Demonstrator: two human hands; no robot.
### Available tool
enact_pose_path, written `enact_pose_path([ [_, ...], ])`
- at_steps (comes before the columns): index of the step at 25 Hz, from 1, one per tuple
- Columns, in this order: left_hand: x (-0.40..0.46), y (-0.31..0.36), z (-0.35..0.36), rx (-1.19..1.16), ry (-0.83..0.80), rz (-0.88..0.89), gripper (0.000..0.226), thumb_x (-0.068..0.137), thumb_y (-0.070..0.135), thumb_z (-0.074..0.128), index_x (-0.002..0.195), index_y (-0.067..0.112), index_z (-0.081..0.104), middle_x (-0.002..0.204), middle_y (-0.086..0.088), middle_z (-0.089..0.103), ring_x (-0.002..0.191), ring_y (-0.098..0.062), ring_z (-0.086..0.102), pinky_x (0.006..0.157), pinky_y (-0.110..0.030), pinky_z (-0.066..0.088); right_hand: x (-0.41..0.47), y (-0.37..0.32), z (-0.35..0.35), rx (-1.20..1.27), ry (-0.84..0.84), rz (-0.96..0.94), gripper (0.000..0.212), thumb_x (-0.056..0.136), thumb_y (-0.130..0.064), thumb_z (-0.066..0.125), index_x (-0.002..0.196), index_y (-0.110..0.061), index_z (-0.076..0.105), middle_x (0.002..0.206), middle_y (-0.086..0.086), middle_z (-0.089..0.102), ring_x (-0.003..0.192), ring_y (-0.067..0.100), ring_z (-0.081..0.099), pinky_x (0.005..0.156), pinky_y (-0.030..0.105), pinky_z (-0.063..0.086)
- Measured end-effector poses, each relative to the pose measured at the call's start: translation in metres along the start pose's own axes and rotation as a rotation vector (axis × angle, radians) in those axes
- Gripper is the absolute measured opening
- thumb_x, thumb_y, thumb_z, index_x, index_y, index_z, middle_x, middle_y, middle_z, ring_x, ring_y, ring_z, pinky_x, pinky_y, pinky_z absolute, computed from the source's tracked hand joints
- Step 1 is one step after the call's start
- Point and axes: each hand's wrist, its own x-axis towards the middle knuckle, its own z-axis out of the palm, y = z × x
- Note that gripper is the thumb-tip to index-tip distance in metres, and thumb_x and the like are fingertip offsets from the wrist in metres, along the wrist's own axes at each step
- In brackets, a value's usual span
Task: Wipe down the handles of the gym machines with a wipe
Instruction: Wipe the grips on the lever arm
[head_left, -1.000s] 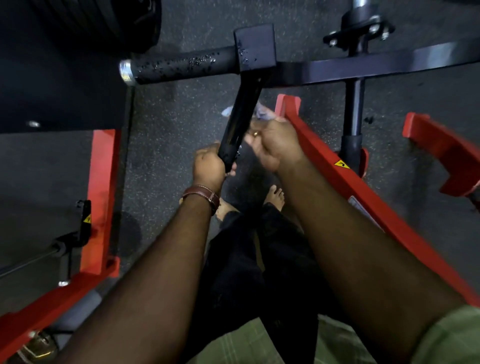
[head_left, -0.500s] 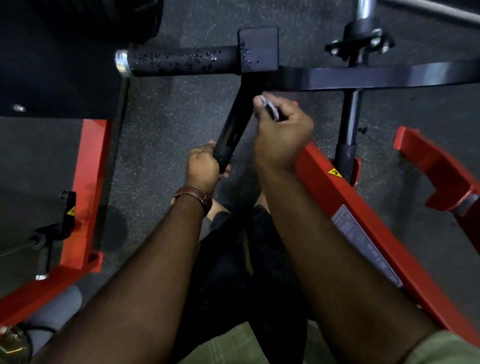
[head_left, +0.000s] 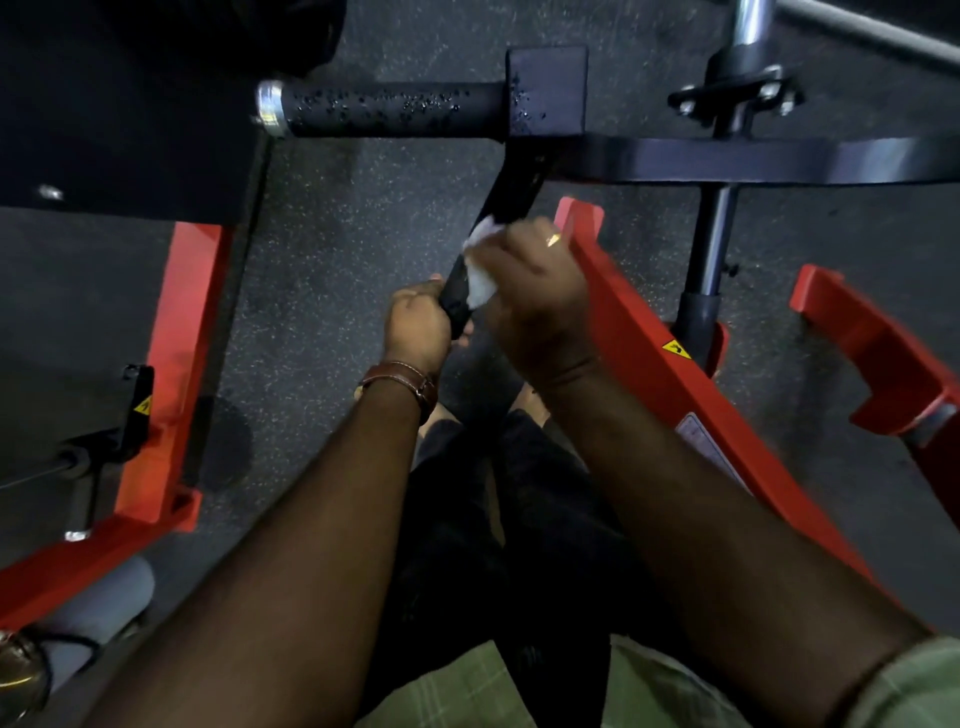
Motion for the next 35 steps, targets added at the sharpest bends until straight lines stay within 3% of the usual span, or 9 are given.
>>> enact_pose_path([
  [4, -0.004, 0.005, -0.001, -0.089, -0.012, -0.045, 0.029, 0.102, 0.006, 0.035, 0.095, 0.0, 0.063, 0.069, -0.014, 0.061, 0.045, -0.012, 0.056, 0.04, -0.02, 0.043, 0.026, 0.015, -0.008, -0.04, -0.146, -0.251, 0.002, 0.084, 0.004, 0.07, 0.085, 0.004, 0.071, 0.082, 0.018, 0.065, 0.072, 0.033, 0.06, 0.057, 0.036, 0.043],
  [8, 0.0, 0.003, -0.002, -0.128, 0.001, -0.089, 0.031, 0.101, 0.012, 0.039, 0.091, 0.003, 0.067, 0.06, -0.006, 0.065, 0.046, -0.014, 0.057, 0.052, -0.027, 0.045, 0.04, 0.009, -0.003, -0.219, -0.239, -0.175, 0.015, 0.089, -0.005, 0.057, 0.086, 0.002, 0.07, 0.087, 0.018, 0.066, 0.081, 0.034, 0.061, 0.059, 0.037, 0.047],
  [11, 0.003, -0.001, -0.008, -0.074, -0.007, -0.118, 0.031, 0.103, 0.016, 0.038, 0.105, 0.005, 0.067, 0.095, -0.005, 0.062, 0.067, -0.007, 0.055, 0.083, -0.038, 0.057, 0.01, -0.017, 0.002, -0.255, -0.526, -0.376, 0.027, 0.091, -0.014, 0.048, 0.085, -0.004, 0.072, 0.084, 0.011, 0.069, 0.085, 0.03, 0.061, 0.064, 0.034, 0.045],
  [16, -0.014, -0.009, -0.006, -0.387, -0.049, -0.291, 0.035, 0.106, 0.023, 0.036, 0.087, 0.012, 0.063, 0.065, -0.003, 0.066, 0.051, -0.013, 0.059, 0.047, -0.024, 0.045, 0.045, -0.005, -0.005, -0.538, -0.534, -0.263, 0.034, 0.099, -0.021, 0.039, 0.099, -0.002, 0.068, 0.088, 0.019, 0.07, 0.097, 0.033, 0.065, 0.099, 0.047, 0.041],
  [20, -0.018, -0.019, -0.011, -0.336, -0.058, -0.21, 0.031, 0.103, 0.01, 0.041, 0.08, 0.015, 0.061, 0.07, -0.003, 0.064, 0.057, -0.012, 0.062, 0.059, -0.032, 0.056, 0.034, -0.022, -0.003, -0.402, -0.855, -0.6, 0.021, 0.09, -0.016, 0.05, 0.084, -0.005, 0.067, 0.079, 0.015, 0.066, 0.076, 0.031, 0.065, 0.081, 0.041, 0.049],
  [24, -0.016, -0.015, -0.01, -0.343, -0.083, -0.221, 0.034, 0.102, 0.021, 0.042, 0.091, 0.005, 0.069, 0.062, -0.005, 0.065, 0.052, -0.015, 0.058, 0.051, -0.026, 0.042, 0.073, -0.003, -0.016, -0.606, -0.539, -0.52, 0.014, 0.084, -0.01, 0.056, 0.075, -0.005, 0.065, 0.07, 0.014, 0.063, 0.066, 0.029, 0.062, 0.07, 0.035, 0.048],
  [29, -0.024, -0.001, -0.012, 0.236, 0.05, -0.129, 0.025, 0.105, 0.016, 0.038, 0.121, 0.015, 0.058, 0.119, -0.005, 0.063, 0.11, -0.012, 0.062, 0.092, -0.03, 0.044, 0.008, -0.033, 0.008, -0.425, -0.8, -0.56, 0.03, 0.095, -0.008, 0.039, 0.086, 0.001, 0.067, 0.084, 0.02, 0.065, 0.082, 0.034, 0.062, 0.084, 0.047, 0.048],
  [32, -0.017, -0.017, -0.013, -0.226, -0.089, -0.172, 0.031, 0.104, 0.017, 0.039, 0.086, 0.012, 0.065, 0.071, -0.008, 0.063, 0.056, -0.013, 0.059, 0.056, -0.03, 0.041, 0.037, -0.007, -0.015, -0.489, -0.648, -0.389, 0.032, 0.097, -0.017, 0.041, 0.095, -0.005, 0.07, 0.094, 0.013, 0.068, 0.098, 0.033, 0.059, 0.091, 0.046, 0.04],
  [35, -0.009, -0.026, -0.013, -0.256, -0.076, -0.179, 0.034, 0.105, 0.026, 0.04, 0.082, 0.013, 0.062, 0.063, -0.001, 0.062, 0.05, -0.011, 0.054, 0.049, -0.024, 0.041, 0.027, 0.001, -0.022, -0.435, -0.472, -0.354, 0.025, 0.098, -0.016, 0.048, 0.1, -0.006, 0.071, 0.106, 0.012, 0.068, 0.098, 0.033, 0.059, 0.079, 0.042, 0.038],
])
